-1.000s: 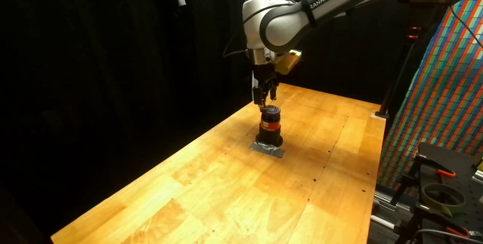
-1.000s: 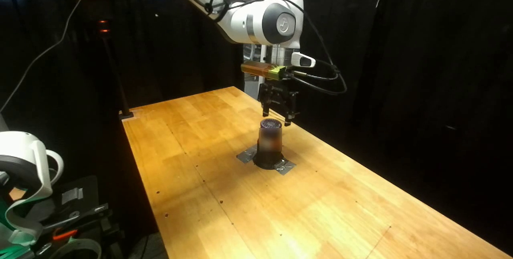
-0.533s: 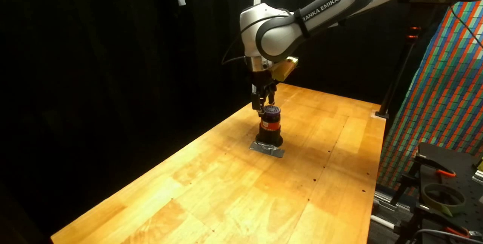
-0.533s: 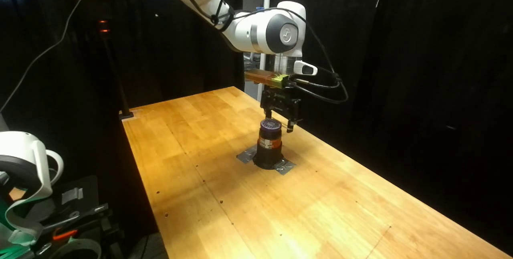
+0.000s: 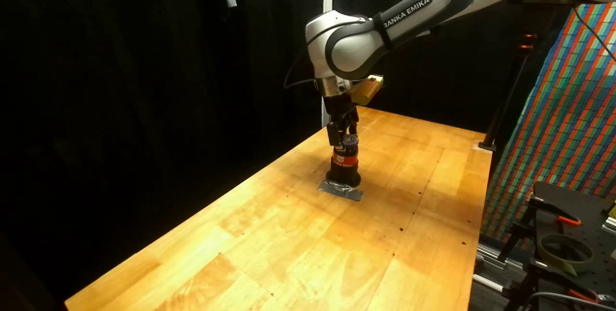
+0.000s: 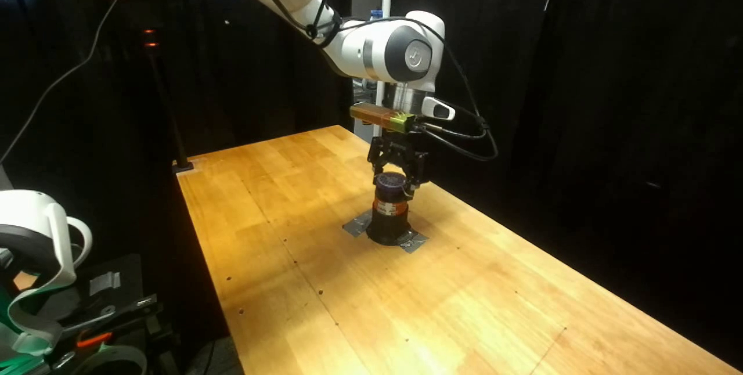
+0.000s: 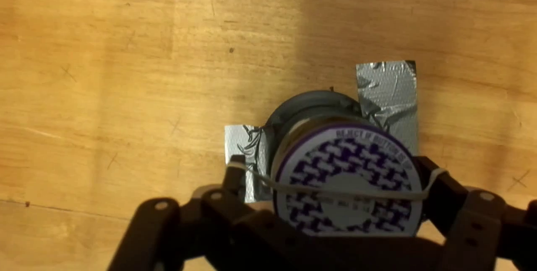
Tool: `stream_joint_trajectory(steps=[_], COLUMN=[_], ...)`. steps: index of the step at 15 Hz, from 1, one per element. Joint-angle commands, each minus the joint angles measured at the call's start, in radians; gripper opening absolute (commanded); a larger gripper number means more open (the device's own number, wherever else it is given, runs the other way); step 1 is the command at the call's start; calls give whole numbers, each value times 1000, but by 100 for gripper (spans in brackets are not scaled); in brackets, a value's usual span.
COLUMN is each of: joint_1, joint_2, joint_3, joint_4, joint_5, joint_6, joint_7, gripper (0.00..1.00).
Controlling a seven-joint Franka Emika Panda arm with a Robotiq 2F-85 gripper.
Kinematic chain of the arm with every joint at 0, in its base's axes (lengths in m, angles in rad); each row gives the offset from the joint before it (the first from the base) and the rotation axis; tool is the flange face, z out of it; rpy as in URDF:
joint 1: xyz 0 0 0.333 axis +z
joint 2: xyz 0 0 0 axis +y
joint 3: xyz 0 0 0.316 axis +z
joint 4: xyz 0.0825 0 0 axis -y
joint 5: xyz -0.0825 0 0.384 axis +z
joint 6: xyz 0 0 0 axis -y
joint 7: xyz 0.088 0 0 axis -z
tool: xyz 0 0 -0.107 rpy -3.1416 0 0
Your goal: Put the rubber band around the cup
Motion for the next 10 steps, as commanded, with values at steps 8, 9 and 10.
stream_joint_trajectory(steps=[8,9,10], joint_1=[-21,-25,-27], joint_2=[-194,-217,-237], joint_3=[-8,-7,-8], joint_4=[-324,-368,-405], joint_5=[28,33,31], joint_6=[134,164,198], joint_7=[-3,-3,-4], gripper=[100,100,100])
